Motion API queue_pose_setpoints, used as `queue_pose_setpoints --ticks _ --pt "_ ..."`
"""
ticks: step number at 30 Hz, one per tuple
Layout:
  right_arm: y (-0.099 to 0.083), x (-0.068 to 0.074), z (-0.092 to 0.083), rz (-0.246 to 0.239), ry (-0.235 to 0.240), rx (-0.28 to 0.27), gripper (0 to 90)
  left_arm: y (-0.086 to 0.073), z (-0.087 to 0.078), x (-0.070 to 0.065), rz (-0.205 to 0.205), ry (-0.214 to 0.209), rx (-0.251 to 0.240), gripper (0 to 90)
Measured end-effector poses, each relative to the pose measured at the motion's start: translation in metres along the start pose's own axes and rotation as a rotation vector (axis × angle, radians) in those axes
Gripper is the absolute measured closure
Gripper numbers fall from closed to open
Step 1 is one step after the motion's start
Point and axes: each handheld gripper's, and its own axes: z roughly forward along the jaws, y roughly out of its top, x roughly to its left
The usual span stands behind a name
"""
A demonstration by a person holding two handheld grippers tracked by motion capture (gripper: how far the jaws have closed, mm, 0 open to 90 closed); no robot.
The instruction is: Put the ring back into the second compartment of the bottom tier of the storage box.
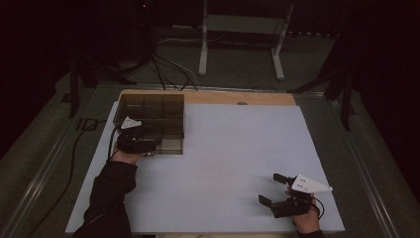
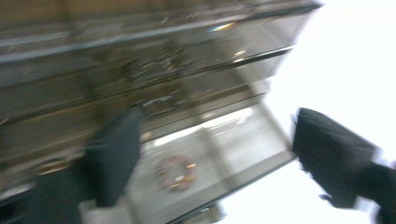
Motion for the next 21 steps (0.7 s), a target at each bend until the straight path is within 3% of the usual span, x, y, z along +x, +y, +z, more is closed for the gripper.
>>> queue_pose_setpoints --ticks 3,5,10,12,13,16,21 --pt "0.0 0.0 0.0 -0.001 0.0 0.001 0.0 0.003 -0.002 -0.005 0.013 -0.005 -0.012 9.6" --pt "0.0 0.0 0.0 -0.001 0.0 0.001 0.0 0.007 -0.005 -0.011 0.027 -0.041 -0.03 5.3" --pt "0.0 0.0 0.0 0.0 0.0 0.0 0.0 0.009 -0.008 -0.016 0.039 -0.067 -0.044 2.6" --pt "0.0 0.0 0.0 -0.001 0.0 -0.001 0.0 0.01 -0.01 -0.018 0.054 -0.09 -0.06 2.1" --pt "0.0 0.0 0.0 -0.001 0.001 0.001 0.0 0.011 -0.011 -0.018 0.056 -0.122 -0.077 2.1" --pt "0.0 0.0 0.0 -0.001 0.001 0.0 0.0 0.01 -0.012 -0.019 0.081 -0.133 -0.093 1.8" --pt "0.0 0.0 0.0 0.0 0.003 0.0 0.0 0.012 -0.016 -0.023 0.102 -0.212 -0.13 0.6"
